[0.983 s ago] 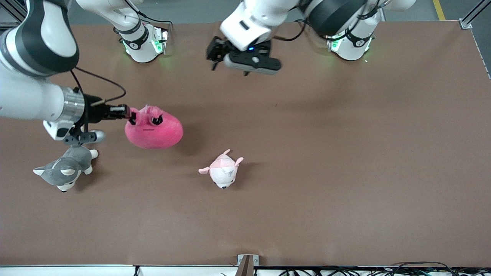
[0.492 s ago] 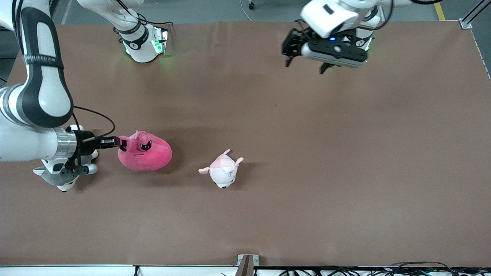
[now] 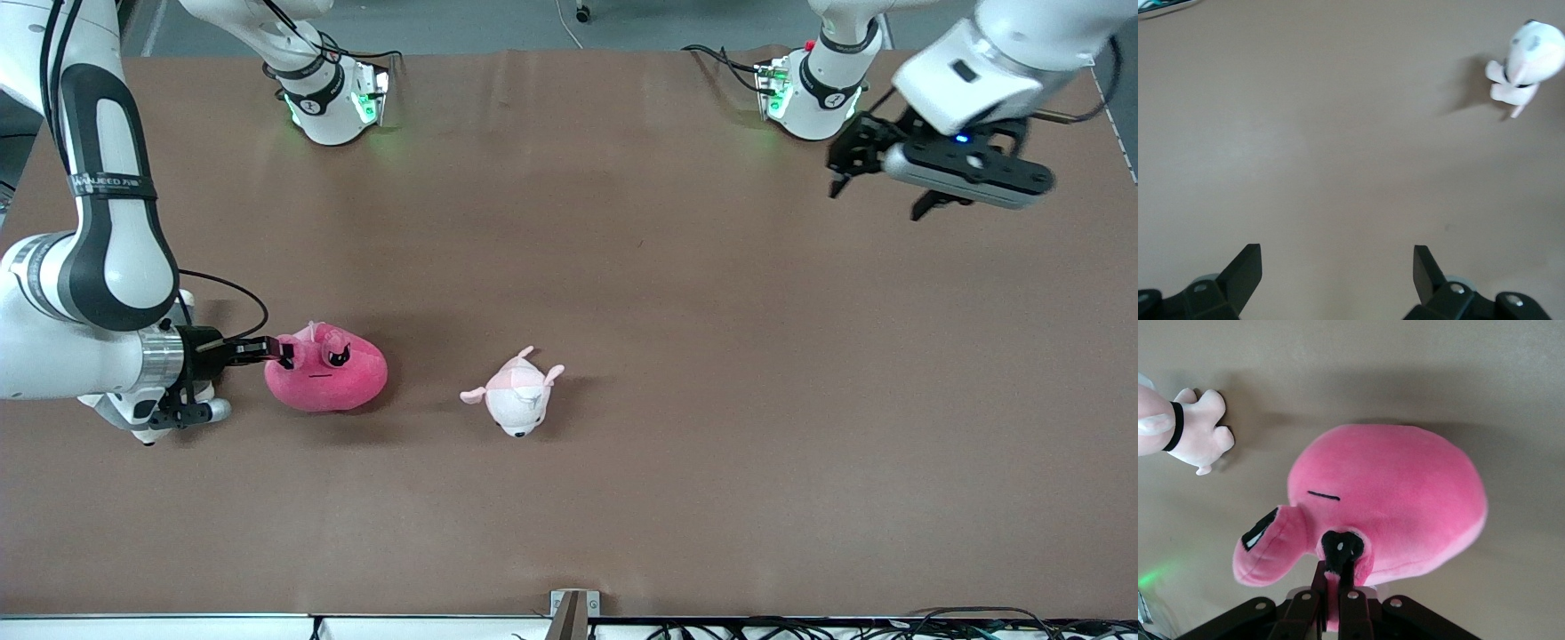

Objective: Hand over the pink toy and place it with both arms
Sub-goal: 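Lower the pink plush beside the grey cat and open the right gripper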

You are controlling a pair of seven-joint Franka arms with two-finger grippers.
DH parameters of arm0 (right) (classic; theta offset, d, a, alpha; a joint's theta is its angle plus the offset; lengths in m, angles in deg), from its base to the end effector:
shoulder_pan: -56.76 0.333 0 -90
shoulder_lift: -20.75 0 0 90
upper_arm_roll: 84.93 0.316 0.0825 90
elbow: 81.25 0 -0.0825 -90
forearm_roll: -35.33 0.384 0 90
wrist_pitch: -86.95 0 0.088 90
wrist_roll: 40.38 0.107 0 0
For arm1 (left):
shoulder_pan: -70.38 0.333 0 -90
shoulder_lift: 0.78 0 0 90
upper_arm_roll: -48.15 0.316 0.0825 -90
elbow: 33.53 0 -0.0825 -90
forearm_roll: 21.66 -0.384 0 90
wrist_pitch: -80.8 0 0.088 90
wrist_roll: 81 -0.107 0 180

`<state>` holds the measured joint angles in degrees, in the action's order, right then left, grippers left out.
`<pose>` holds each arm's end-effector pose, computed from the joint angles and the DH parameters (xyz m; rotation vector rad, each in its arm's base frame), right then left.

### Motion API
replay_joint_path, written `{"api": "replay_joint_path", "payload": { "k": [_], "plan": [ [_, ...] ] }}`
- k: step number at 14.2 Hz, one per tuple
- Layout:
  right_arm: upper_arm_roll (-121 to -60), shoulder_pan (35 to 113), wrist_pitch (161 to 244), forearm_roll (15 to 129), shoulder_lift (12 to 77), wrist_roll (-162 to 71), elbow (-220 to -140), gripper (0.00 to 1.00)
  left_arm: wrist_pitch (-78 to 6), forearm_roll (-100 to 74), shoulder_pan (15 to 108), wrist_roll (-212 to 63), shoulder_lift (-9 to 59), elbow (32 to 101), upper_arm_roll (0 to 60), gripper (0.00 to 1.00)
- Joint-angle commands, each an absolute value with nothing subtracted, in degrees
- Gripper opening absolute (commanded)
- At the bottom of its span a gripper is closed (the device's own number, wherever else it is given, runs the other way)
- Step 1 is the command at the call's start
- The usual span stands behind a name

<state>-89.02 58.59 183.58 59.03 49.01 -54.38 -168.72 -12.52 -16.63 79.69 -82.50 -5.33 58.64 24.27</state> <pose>0.6566 0.0191 0.3567 -2.7076 -0.1219 0.3758 0.5158 -0.1532 0.6515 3.0429 -0.4285 0.1319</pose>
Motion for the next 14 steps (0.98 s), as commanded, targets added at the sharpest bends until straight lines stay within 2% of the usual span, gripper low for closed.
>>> {"api": "replay_joint_path", "payload": {
  "k": [1, 3, 8, 9, 10, 11, 14],
  "plan": [
    [-88.27, 57.99, 183.36, 60.2, 50.19, -54.71, -167.03, 0.01, -13.07, -17.88, 85.3, -87.82, -5.7, 59.2, 23.8, 1.0],
    [-88.27, 57.9, 183.27, 60.46, 50.36, -54.88, -167.03, 0.01, -13.77, -18.66, 89.96, -91.71, -4.74, 59.37, 23.71, 1.0],
    [-88.27, 57.9, 183.97, 61.25, 52.56, -54.88, -166.33, 0.02, -14.74, -21.92, 93.49, -92.07, -1.48, 59.28, 23.8, 1.0],
    [-88.27, 57.99, 184.15, 61.17, 52.74, -54.88, -166.33, 0.16, -15.17, -21.75, 94.63, -92.07, -1.39, 59.28, 23.71, 1.0],
    [-88.36, 58.43, 184.59, 60.99, 52.91, -54.01, -166.24, 0.65, -15.87, -21.48, 94.81, -92.16, -0.87, 59.28, 23.71, 1.0],
    [-88.36, 58.17, 184.59, 60.82, 52.83, -53.83, -165.37, 0.99, -15.97, -21.74, 94.9, -92.16, -0.78, 59.28, 23.71, 1.0],
    [-89.4, 57.9, 182.49, 60.03, 50.99, -53.56, -160.62, 1.0, -15.97, -22.1, 94.81, -91.54, -0.6, 58.5, 23.63, 1.0]
  ]
}}
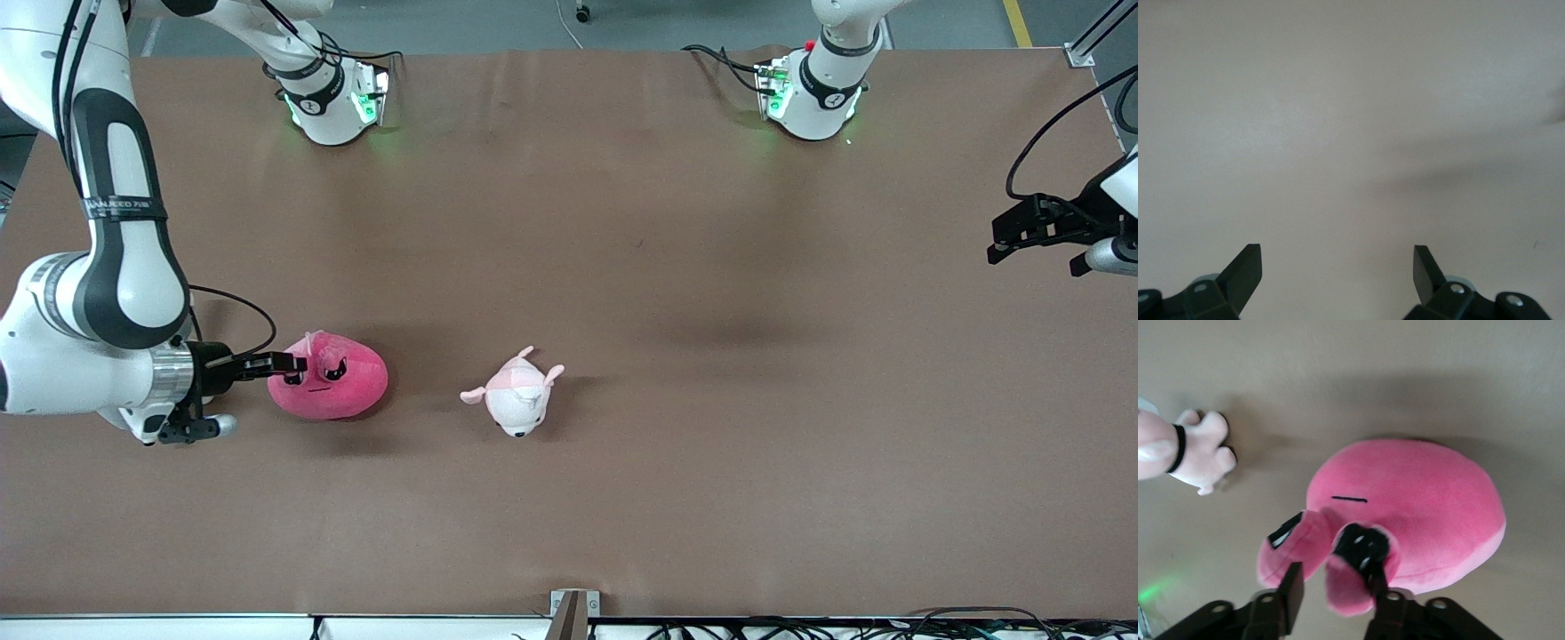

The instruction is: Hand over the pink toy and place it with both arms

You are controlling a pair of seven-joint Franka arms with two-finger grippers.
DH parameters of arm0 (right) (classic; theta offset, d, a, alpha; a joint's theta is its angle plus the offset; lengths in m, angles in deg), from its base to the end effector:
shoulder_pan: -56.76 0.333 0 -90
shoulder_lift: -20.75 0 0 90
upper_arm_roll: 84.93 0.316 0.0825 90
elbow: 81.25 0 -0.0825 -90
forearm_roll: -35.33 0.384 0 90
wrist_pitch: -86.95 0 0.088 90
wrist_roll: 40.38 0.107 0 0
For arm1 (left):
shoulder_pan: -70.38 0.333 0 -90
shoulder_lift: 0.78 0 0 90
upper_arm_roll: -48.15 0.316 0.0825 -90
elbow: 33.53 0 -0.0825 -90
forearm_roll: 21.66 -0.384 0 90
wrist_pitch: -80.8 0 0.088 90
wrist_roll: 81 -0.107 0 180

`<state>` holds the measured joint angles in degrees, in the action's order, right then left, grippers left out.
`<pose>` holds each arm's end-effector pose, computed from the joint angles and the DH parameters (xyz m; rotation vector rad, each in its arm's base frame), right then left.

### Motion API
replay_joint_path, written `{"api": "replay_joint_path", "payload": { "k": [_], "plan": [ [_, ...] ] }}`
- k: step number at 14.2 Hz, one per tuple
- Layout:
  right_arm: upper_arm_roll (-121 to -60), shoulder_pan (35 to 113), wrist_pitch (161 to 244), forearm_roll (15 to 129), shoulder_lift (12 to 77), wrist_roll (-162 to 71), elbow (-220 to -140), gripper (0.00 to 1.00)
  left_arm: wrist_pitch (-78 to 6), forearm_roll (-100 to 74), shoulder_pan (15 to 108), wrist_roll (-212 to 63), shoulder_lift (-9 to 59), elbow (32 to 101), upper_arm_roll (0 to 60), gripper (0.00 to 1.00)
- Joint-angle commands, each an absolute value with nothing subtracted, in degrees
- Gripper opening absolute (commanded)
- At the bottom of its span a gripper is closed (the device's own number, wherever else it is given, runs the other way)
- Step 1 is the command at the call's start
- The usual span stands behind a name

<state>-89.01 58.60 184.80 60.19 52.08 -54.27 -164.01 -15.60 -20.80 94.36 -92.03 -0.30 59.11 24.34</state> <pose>0.6780 0.0210 0.3585 -2.7075 -0.1176 0.3051 0.5668 0.0012 0.6084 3.1138 -0.2939 0.0930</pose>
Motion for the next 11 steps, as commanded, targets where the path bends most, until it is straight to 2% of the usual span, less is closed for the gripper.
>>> {"api": "replay_joint_path", "payload": {
  "k": [1, 4, 7, 11],
  "plan": [
    [-90.28, 57.99, 182.31, 59.85, 49.67, -53.39, -160.53, 1.0, -16.06, -22.01, 94.99, -92.06, 0.35, 57.19, 23.71, 1.0],
    [-91.78, 57.99, 181.96, 57.32, 43.44, -50.07, -160.61, 1.0, -16.23, -22.1, 94.81, -92.07, 2.12, 55.86, 23.71, 1.0],
    [-91.52, 58.43, 177.83, 49.15, 38.77, -49.34, -160.53, 1.0, -16.58, -22.1, 94.64, -91.37, 2.73, 54.8, 23.71, 1.0],
    [-91.87, 57.03, 178.17, 46.58, 38.76, -49.0, -155.0, 1.0, -16.67, -22.18, 94.55, -91.28, 2.56, 54.63, 23.71, 1.0]
  ]
}}
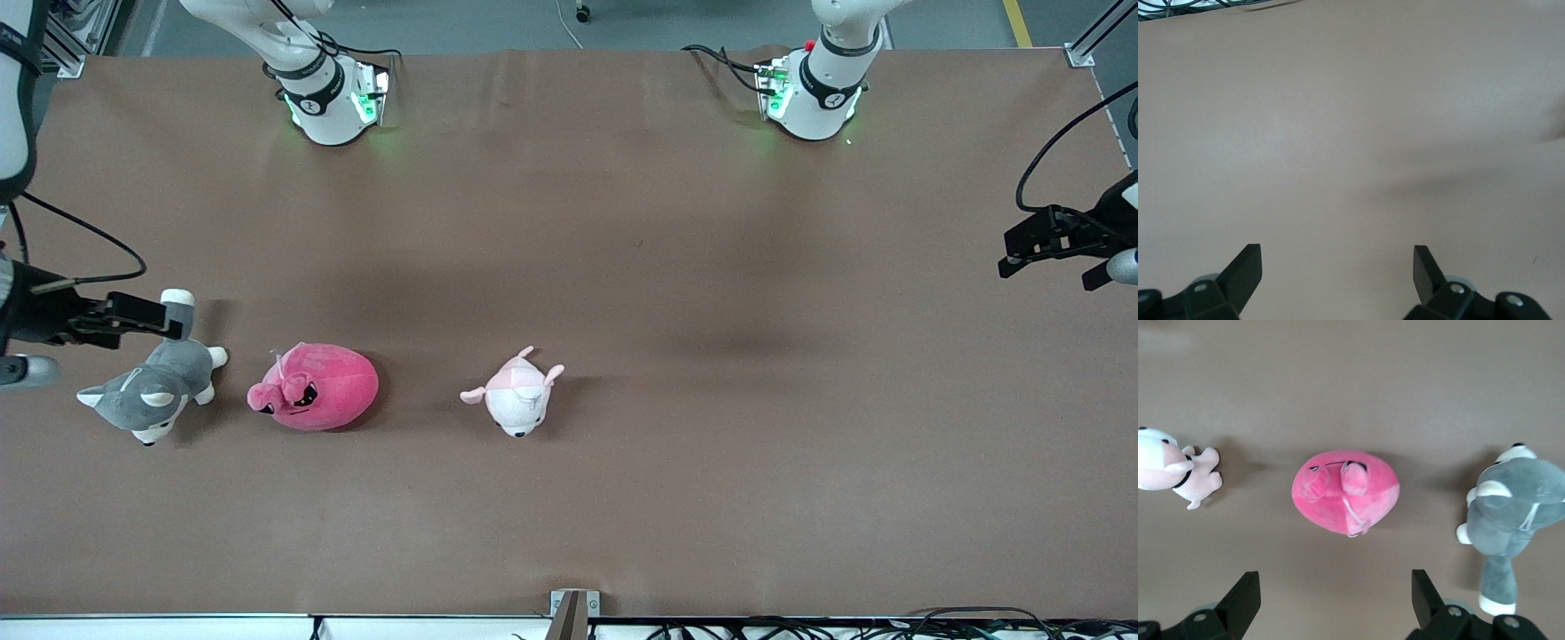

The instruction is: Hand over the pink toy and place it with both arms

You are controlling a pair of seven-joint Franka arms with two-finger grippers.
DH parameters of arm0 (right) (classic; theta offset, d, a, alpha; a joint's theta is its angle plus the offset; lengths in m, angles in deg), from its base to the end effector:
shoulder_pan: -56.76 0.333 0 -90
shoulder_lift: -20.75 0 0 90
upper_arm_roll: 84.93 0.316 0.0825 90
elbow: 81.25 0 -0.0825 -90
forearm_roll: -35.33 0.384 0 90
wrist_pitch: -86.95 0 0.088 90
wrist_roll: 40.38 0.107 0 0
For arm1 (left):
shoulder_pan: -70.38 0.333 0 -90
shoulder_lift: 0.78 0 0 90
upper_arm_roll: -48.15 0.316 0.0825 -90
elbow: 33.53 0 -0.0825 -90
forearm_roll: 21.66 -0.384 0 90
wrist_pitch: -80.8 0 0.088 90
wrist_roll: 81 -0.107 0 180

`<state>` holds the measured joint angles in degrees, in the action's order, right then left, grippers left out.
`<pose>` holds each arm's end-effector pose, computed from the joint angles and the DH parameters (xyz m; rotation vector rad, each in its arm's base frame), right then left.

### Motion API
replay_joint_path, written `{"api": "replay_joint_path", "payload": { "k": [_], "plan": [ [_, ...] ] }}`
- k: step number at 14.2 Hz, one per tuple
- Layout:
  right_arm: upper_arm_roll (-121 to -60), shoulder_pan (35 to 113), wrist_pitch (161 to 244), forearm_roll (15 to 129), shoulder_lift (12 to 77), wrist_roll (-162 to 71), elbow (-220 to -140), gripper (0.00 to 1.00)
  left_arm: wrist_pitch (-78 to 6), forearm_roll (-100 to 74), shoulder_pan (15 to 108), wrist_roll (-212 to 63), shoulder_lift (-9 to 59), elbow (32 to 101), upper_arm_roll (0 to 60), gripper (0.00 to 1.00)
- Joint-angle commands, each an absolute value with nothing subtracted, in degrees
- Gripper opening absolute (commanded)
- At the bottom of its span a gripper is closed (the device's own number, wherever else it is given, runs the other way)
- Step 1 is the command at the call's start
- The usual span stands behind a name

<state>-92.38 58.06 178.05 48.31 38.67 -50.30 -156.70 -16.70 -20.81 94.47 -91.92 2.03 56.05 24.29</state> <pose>0.6472 -0.0327 0.5608 -2.9503 -0.0926 0.0162 0.5810 0.0068 0.6147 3.0995 -0.2859 0.1500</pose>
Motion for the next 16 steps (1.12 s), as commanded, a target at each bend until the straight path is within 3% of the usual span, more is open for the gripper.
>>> {"api": "replay_joint_path", "payload": {
  "k": [1, 8, 10, 13, 16],
  "plan": [
    [-92.05, 56.85, 178.0, 46.49, 38.68, -43.86, -154.82, 1.0, -16.67, -22.1, 94.72, -91.28, 2.47, 54.63, 23.71, 1.0],
    [-91.61, 59.92, 177.82, 38.85, 36.31, -39.68, -154.55, 1.0, -16.67, -22.1, 94.9, -91.28, 2.56, 54.71, 23.8, 1.0],
    [-91.35, 58.7, 180.01, 39.9, 32.97, -39.41, -156.38, 1.0, -16.67, -22.1, 94.9, -91.28, 2.56, 54.71, 23.8, 1.0],
    [-85.65, 52.82, 180.11, 39.29, 29.2, -39.85, -159.38, 1.0, -16.67, -22.1, 94.99, -91.28, 2.56, 54.71, 23.8, 1.0],
    [-85.02, 52.8, 179.67, 36.74, 27.25, -40.12, -160.52, 1.0, -16.67, -22.1, 94.73, -91.28, 2.91, 54.8, 24.32, 1.0]
  ]
}}
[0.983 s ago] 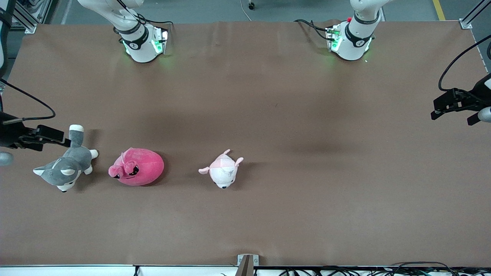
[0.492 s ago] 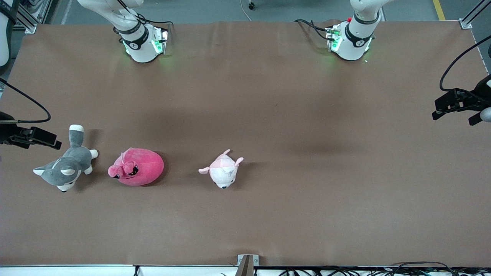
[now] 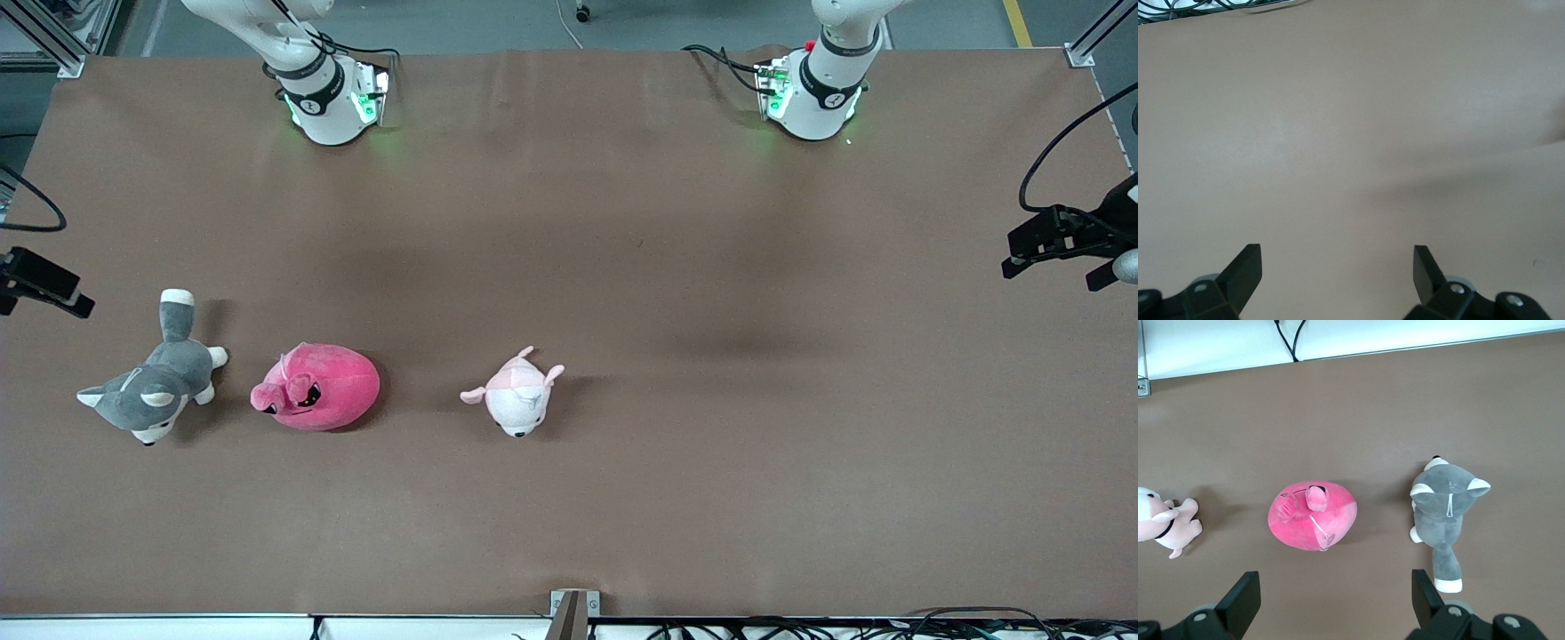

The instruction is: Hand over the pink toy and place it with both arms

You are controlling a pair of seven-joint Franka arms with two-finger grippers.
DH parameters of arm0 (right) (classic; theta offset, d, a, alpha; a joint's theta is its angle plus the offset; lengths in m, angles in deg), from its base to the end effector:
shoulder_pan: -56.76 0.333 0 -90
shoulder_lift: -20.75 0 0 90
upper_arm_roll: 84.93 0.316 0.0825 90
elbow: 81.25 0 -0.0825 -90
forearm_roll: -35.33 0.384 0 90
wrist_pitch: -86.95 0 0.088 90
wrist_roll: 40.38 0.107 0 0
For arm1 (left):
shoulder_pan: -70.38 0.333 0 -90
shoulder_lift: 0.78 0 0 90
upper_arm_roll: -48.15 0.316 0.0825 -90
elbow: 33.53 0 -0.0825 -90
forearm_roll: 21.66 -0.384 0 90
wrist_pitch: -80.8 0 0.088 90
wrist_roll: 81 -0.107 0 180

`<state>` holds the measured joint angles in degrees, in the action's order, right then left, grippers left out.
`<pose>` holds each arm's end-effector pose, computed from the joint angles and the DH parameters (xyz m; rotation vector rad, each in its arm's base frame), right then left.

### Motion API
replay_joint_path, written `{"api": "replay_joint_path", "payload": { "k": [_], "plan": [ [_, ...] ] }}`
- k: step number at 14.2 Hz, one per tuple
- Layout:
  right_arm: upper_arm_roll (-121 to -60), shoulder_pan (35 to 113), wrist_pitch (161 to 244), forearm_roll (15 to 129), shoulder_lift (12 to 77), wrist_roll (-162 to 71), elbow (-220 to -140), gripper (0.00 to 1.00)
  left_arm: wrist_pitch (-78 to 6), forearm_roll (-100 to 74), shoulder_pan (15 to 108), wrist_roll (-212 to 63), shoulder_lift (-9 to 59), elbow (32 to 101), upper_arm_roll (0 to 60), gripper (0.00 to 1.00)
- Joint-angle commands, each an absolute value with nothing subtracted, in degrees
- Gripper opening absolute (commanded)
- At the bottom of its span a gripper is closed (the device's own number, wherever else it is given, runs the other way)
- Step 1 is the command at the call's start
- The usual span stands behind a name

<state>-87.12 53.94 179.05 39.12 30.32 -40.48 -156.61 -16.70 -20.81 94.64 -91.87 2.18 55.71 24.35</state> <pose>0.6082 -0.0441 0.6521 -3.0785 0.1279 -0.1971 0.5818 0.0095 0.6161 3.0994 -0.2781 0.1556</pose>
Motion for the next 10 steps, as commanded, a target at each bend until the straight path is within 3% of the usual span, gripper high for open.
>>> {"api": "replay_joint_path", "payload": {
  "k": [1, 6, 10],
  "plan": [
    [-85.1, 52.72, 179.58, 36.3, 26.99, -40.38, -160.79, 1.0, -16.58, -22.1, 93.51, -91.28, 3.17, 54.8, 26.24, 1.0],
    [-85.02, 52.89, 183.35, 35.85, 22.43, -40.38, -168.51, 1.0, -16.32, -22.01, 77.43, -91.37, 3.09, 54.71, 42.85, 1.0],
    [-85.02, 53.33, 184.23, 35.77, 19.7, -40.82, -172.55, 1.0, -16.06, -22.01, 76.53, -91.28, 3.0, 54.8, 43.58, 1.0]
  ]
}}
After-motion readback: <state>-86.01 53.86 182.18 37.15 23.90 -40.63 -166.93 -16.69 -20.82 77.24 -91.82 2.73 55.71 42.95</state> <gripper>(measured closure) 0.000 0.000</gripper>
